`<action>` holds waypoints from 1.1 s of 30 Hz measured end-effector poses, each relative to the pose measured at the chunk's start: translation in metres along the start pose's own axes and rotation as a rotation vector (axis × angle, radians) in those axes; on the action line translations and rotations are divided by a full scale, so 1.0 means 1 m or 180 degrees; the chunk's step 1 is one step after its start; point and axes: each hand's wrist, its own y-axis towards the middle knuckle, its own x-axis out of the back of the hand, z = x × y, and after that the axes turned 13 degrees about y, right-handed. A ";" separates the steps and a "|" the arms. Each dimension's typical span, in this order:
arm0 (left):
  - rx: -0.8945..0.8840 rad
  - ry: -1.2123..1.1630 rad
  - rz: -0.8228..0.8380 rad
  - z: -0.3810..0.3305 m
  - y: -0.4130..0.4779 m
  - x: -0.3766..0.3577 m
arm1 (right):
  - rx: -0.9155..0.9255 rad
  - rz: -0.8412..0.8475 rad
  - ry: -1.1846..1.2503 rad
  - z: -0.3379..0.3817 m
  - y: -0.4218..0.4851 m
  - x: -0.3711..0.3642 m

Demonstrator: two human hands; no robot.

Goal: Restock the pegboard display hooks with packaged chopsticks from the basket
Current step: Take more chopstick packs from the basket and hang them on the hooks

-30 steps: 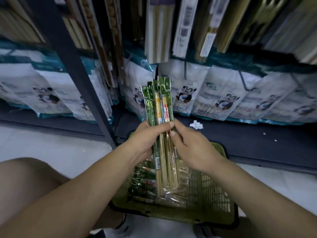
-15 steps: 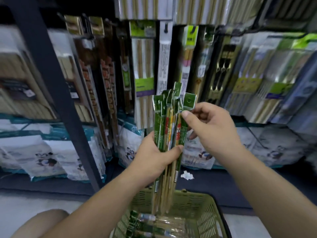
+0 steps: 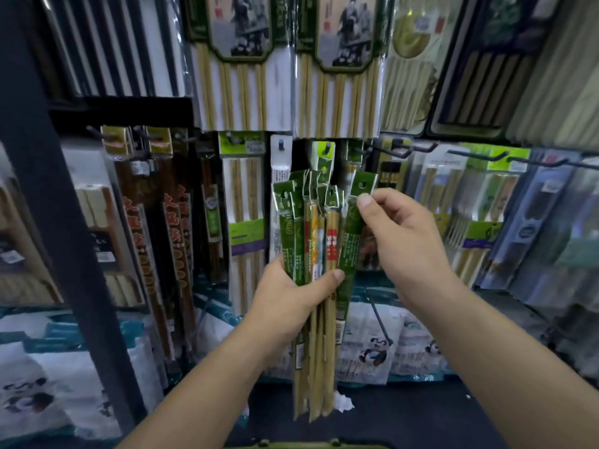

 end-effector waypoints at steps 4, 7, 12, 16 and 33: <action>0.0148 -0.0085 -0.0145 0.004 0.010 0.002 | 0.0048 -0.0158 -0.0251 0.007 0.022 0.001; 0.0157 -0.0037 -0.0135 0.010 0.010 0.003 | 0.0068 -0.0258 -0.0314 0.012 0.037 0.004; 0.0113 -0.0163 -0.0098 0.005 0.010 -0.001 | 0.0049 -0.0335 -0.0330 0.016 0.052 0.005; -0.0028 -0.0330 -0.0063 0.003 0.011 -0.001 | -0.0013 -0.0332 -0.0392 0.012 0.057 0.002; -0.0086 -0.0249 -0.0006 -0.005 0.005 0.005 | -0.0084 -0.0460 -0.0300 0.012 0.062 -0.001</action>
